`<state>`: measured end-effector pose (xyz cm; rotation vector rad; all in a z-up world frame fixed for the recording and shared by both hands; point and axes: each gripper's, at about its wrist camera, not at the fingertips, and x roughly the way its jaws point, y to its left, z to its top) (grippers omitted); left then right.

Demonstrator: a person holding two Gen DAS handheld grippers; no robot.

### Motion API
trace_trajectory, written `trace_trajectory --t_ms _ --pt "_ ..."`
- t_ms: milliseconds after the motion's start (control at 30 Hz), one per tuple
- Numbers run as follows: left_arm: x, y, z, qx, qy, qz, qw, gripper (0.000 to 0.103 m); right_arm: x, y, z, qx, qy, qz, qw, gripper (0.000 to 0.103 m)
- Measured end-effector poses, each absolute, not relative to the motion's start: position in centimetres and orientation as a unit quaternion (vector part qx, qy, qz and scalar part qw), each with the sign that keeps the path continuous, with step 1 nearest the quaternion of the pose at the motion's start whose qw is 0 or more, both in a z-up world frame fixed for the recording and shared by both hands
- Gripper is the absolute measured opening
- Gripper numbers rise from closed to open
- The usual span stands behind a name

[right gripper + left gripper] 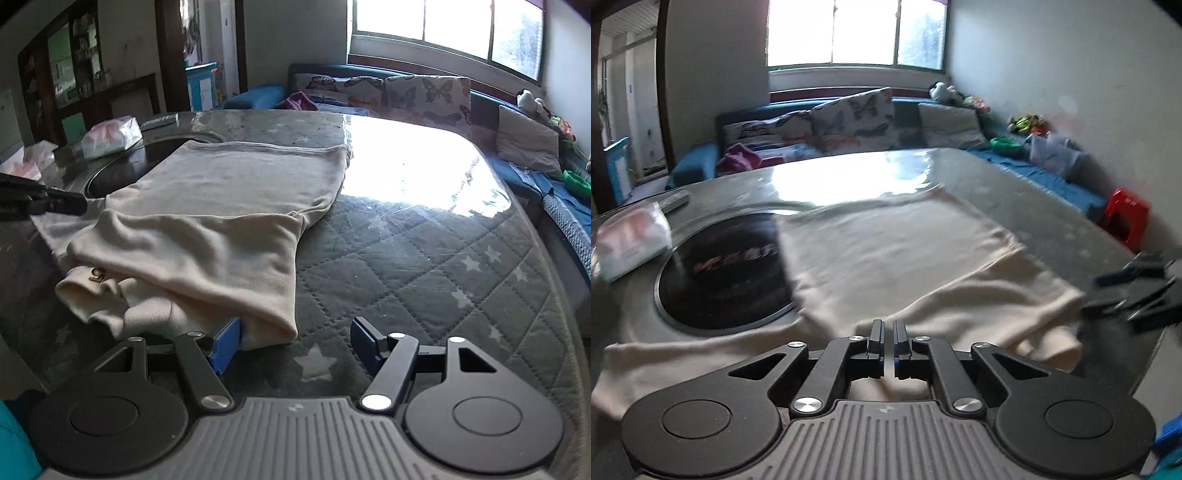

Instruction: Fold clothes

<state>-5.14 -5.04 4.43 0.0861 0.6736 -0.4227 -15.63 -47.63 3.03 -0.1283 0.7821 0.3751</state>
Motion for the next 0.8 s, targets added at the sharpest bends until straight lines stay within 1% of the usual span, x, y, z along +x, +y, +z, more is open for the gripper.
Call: trace_trajectory --t_ms 67,233,300,367,467,600,700,800 --pt "-5.1 -4.2 4.3 0.037 0.328 -0.199 0.923 0.006 -15.0 -47.3 3.4 -0.062 0.375 0.190 0.905 0.064" --pt "-4.7 -5.6 4.3 0.021 0.322 -0.226 0.919 0.005 -13.4 -46.6 4.4 -0.062 0.365 0.211 0.905 0.050" --pt "-4.5 -6.3 4.2 0.015 0.321 -0.239 0.916 0.006 -12.8 -46.3 4.8 -0.062 0.361 0.220 0.904 0.037" --pt "-4.1 -7.1 3.7 0.013 0.324 -0.246 0.913 0.005 -12.2 -46.1 5.2 -0.062 0.357 0.228 0.904 0.030" --pt "-3.1 -7.5 2.7 0.002 0.337 -0.241 0.910 0.005 -10.9 -45.2 4.5 -0.063 0.358 0.237 0.901 0.027" --pt "-2.1 -7.1 1.5 -0.008 0.347 -0.215 0.913 0.006 -9.3 -44.4 3.3 -0.064 0.363 0.237 0.899 0.026" --pt "-2.1 -6.2 0.9 -0.010 0.353 -0.203 0.913 0.006 -8.6 -44.7 2.6 -0.056 0.368 0.228 0.900 0.021" --pt "-2.4 -5.4 1.3 -0.016 0.348 -0.199 0.916 0.006 -8.4 -44.6 2.9 -0.058 0.371 0.216 0.901 0.021"
